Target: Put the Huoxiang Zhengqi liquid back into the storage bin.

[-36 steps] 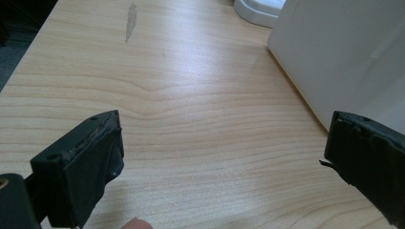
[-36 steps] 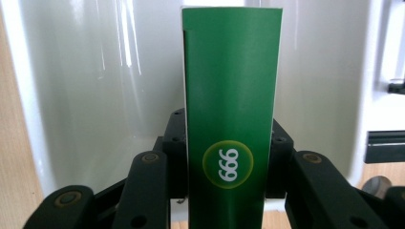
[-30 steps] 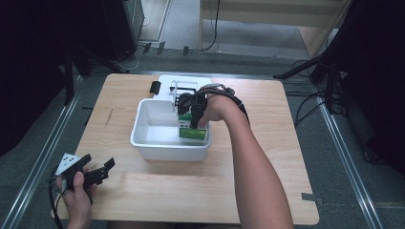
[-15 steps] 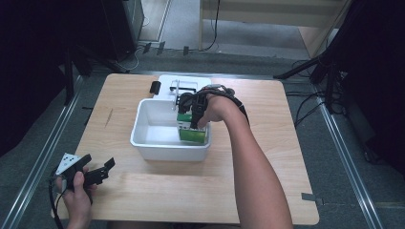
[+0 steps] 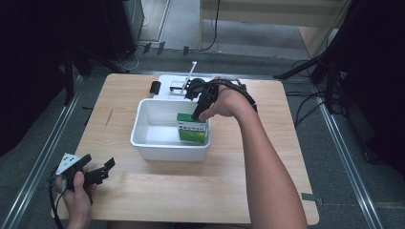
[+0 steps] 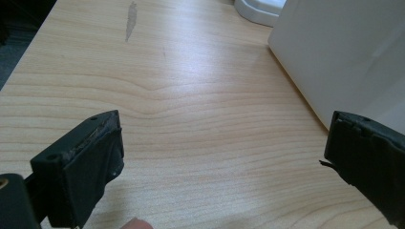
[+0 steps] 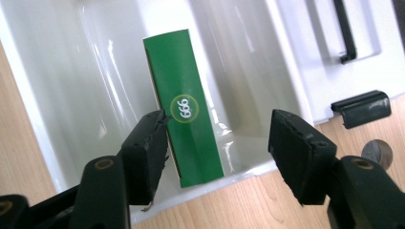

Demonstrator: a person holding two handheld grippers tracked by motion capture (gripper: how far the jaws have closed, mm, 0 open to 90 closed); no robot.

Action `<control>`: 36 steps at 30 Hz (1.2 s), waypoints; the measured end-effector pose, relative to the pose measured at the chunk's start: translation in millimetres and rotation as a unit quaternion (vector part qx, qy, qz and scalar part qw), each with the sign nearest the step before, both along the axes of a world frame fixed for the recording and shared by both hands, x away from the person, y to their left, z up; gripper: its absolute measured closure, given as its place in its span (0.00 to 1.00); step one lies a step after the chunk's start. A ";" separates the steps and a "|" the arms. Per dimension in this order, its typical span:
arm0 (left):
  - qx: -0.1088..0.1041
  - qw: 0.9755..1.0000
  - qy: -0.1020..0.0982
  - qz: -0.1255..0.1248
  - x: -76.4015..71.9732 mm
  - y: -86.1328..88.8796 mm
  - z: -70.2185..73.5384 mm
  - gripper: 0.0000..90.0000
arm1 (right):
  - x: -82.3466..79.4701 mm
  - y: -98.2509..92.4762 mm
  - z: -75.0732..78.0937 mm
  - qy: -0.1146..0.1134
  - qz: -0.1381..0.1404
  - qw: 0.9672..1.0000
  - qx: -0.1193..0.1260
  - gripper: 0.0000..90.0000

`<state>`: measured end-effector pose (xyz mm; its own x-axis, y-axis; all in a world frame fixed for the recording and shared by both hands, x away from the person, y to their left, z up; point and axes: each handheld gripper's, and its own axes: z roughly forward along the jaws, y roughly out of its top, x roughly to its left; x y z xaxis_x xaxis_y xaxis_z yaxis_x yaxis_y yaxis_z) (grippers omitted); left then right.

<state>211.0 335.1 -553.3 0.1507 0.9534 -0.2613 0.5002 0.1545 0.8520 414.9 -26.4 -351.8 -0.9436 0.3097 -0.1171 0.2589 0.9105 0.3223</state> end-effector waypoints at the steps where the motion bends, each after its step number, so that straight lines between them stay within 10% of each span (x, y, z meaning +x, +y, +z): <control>1: 0.000 1.000 0.000 0.000 0.0 0.0 0.0 0.00 | 0.0 0.0 0.0 0.000 0.000 1.000 0.000 0.43; 9: 0.000 1.000 0.000 0.000 0.0 0.1 0.0 0.00 | 0.4 -22.2 15.7 -0.012 -0.047 0.998 0.040 0.39; 19: 0.000 1.000 -0.002 0.002 0.1 -0.3 -0.1 0.00 | -3.6 -54.2 20.6 -0.040 -0.115 0.987 0.105 0.38; 31: 0.000 1.000 -0.003 0.002 0.1 -0.4 -0.2 0.00 | -10.2 -107.9 6.7 -0.091 -0.207 0.950 0.217 0.36; 32: 0.000 1.000 -0.003 0.002 0.1 -0.3 -0.2 0.00 | -12.2 -115.6 1.9 -0.097 -0.226 0.940 0.238 0.33; 33: 0.001 1.000 -0.002 0.002 -0.1 -0.2 -0.1 0.00 | -12.2 -115.6 1.9 -0.097 -0.226 0.940 0.238 0.33; 36: 0.000 1.000 -0.003 0.002 -0.3 -0.2 -0.2 0.00 | -18.1 -124.0 -6.9 -0.110 -0.266 0.924 0.251 0.30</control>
